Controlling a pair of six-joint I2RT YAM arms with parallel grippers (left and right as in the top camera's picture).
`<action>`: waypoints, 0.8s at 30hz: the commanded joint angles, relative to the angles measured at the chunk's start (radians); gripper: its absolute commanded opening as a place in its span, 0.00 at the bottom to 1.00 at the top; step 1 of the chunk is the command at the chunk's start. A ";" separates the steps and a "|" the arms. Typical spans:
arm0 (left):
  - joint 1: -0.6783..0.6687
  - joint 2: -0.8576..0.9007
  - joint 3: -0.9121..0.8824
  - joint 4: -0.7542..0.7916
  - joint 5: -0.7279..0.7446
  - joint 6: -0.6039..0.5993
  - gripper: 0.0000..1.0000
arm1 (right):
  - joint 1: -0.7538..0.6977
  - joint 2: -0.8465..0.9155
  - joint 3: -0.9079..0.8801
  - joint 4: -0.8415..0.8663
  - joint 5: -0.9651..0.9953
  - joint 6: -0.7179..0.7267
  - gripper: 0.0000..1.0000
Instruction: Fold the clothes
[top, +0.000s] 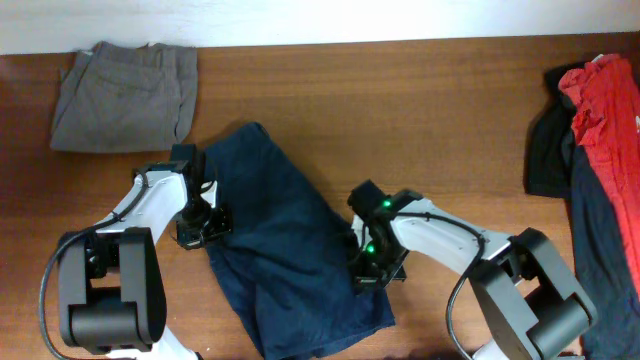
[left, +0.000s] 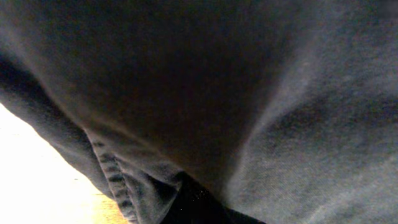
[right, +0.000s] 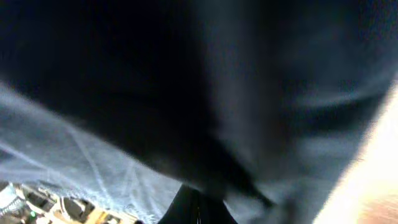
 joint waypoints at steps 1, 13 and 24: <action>0.008 0.013 0.008 0.005 0.001 -0.013 0.01 | -0.085 0.009 0.009 -0.007 0.047 -0.038 0.04; 0.019 0.013 0.009 0.035 0.099 -0.013 0.04 | -0.252 0.007 0.034 0.027 0.043 -0.145 0.04; 0.018 0.013 0.010 0.035 0.098 -0.005 0.01 | -0.174 -0.143 0.206 -0.145 0.072 -0.314 0.04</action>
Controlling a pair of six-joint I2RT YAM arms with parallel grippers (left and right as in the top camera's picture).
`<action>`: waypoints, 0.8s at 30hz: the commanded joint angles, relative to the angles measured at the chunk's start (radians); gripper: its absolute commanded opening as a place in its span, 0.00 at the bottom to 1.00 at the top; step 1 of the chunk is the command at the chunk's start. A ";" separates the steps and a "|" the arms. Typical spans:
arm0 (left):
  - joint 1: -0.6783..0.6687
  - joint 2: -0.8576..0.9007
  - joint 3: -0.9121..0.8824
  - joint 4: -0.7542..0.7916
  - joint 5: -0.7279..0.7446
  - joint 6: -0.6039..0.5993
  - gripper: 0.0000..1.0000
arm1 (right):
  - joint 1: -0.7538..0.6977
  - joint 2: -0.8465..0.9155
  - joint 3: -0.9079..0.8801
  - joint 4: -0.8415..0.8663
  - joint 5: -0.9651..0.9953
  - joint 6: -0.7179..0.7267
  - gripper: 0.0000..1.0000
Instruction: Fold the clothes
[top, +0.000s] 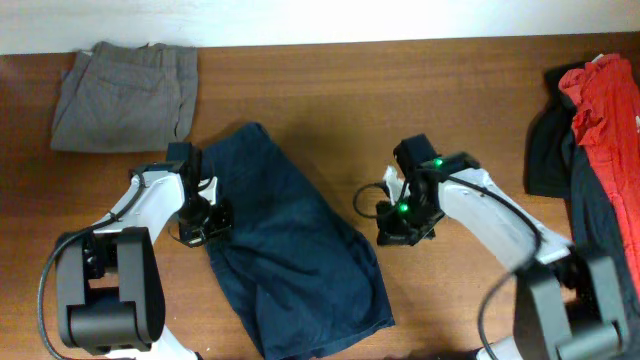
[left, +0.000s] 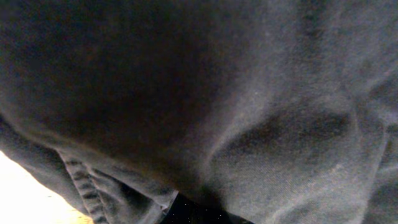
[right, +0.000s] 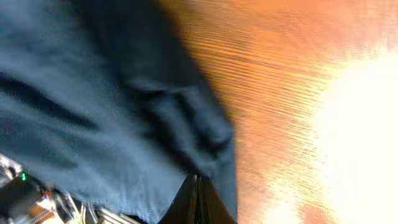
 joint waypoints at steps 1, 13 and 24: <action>0.003 0.013 0.010 0.003 0.018 -0.002 0.01 | 0.055 -0.032 0.021 -0.029 0.023 -0.092 0.04; 0.003 0.013 0.010 0.002 0.018 -0.002 0.01 | 0.291 0.002 -0.185 0.108 0.027 0.003 0.04; 0.003 0.013 0.010 -0.009 0.018 -0.002 0.01 | 0.319 0.034 -0.344 0.345 0.036 0.112 0.04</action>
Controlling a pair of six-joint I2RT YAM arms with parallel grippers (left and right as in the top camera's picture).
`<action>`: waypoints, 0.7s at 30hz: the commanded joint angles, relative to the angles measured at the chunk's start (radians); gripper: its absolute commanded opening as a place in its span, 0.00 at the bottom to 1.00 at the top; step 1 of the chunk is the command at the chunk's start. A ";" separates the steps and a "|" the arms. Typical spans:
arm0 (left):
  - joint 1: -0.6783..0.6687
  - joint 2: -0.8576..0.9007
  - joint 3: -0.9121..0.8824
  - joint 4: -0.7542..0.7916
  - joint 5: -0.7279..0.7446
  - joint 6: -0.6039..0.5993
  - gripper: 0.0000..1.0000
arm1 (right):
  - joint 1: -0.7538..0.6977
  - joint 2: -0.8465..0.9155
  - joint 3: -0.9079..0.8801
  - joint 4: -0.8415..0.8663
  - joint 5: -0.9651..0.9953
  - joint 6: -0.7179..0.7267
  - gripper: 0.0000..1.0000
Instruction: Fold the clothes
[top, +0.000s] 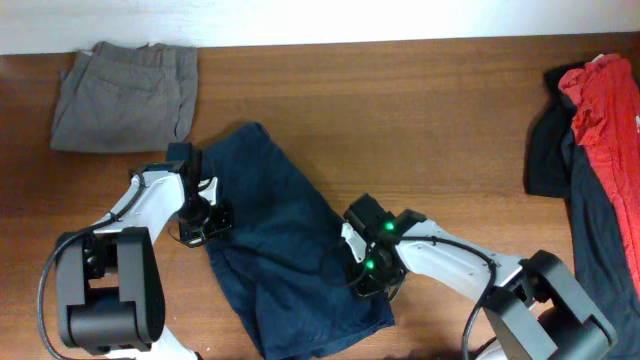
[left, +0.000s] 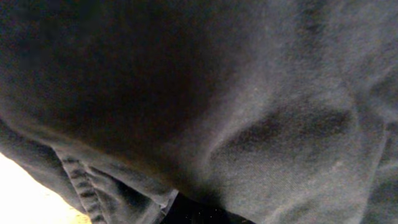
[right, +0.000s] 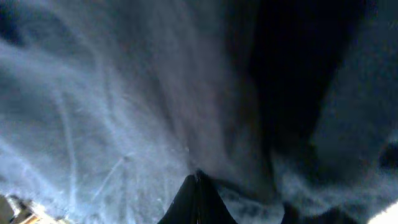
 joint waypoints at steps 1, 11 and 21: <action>0.003 0.013 0.010 -0.004 0.015 -0.002 0.01 | 0.007 0.043 -0.040 0.037 0.035 0.046 0.04; 0.003 0.013 0.016 -0.005 0.015 -0.002 0.01 | -0.168 0.163 -0.047 0.048 0.110 0.160 0.04; 0.003 0.005 0.072 -0.008 0.059 -0.002 0.01 | -0.452 0.162 0.066 0.094 0.168 0.125 0.04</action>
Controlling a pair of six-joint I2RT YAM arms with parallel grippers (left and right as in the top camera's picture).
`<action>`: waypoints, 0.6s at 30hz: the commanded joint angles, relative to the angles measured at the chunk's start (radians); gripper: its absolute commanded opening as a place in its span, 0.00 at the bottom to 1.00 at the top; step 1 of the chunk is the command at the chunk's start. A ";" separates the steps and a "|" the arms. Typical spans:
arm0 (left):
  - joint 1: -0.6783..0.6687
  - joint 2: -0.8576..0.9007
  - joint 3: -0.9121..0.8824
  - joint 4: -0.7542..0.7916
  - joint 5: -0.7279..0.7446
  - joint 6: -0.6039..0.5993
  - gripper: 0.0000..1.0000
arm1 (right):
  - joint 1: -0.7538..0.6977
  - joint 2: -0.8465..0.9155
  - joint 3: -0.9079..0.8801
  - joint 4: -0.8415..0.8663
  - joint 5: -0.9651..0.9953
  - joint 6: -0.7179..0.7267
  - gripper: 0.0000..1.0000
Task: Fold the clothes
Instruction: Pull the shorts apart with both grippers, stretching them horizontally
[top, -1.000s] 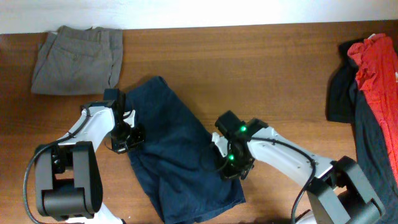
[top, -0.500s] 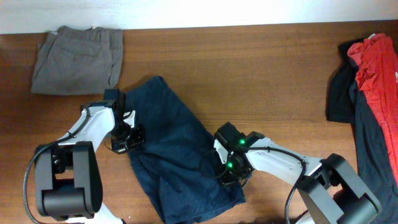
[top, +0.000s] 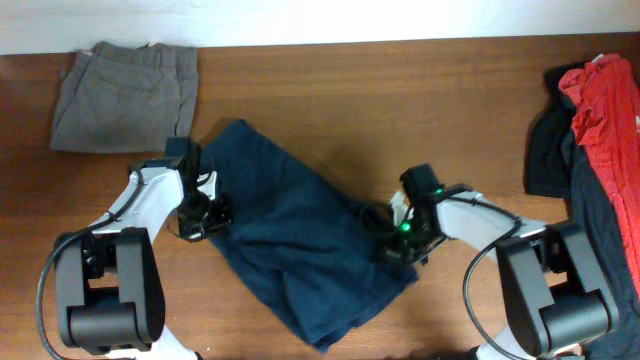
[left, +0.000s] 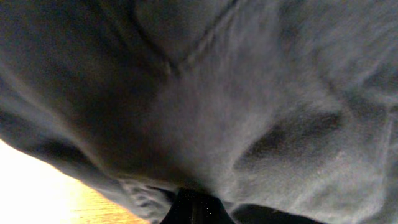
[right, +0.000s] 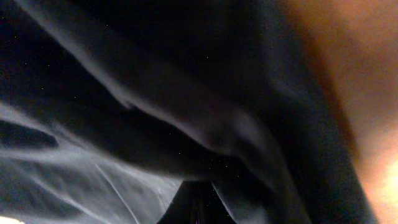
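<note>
A navy blue garment (top: 300, 240), shorts by the look of it, lies spread slantwise across the middle of the wooden table (top: 430, 110). My left gripper (top: 195, 215) is at its left edge, shut on the cloth. My right gripper (top: 400, 245) is at its right edge, also shut on the cloth. The left wrist view is filled with dark cloth (left: 249, 93), bunched at the closed left gripper (left: 196, 208). In the right wrist view, folds of the same cloth (right: 155, 93) run into the closed right gripper (right: 198, 202).
Folded grey trousers (top: 125, 95) lie at the back left corner. A heap of red and black clothes (top: 590, 140) sits at the right edge. Bare wood runs along the back between the two.
My right gripper has moved right and a little back, from the garment's lower right edge, with cloth in it. The garment now lies wider and reaches further right. My left gripper has stayed put.
At first both grippers were at opposite edges of the navy garment. Then the right gripper stood over bare wood beside the cloth while the left held on. It was back on the right edge after that, and now the garment is drawn out between the two.
</note>
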 joint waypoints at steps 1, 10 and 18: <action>0.003 0.004 0.041 0.000 0.076 -0.002 0.01 | -0.074 0.057 0.058 0.045 0.332 -0.010 0.04; 0.000 -0.015 0.050 0.001 0.110 0.046 0.01 | -0.189 0.058 0.401 0.014 0.493 -0.088 0.04; -0.045 -0.123 0.051 0.083 0.119 0.096 0.01 | -0.201 0.057 0.825 -0.361 0.345 -0.178 0.07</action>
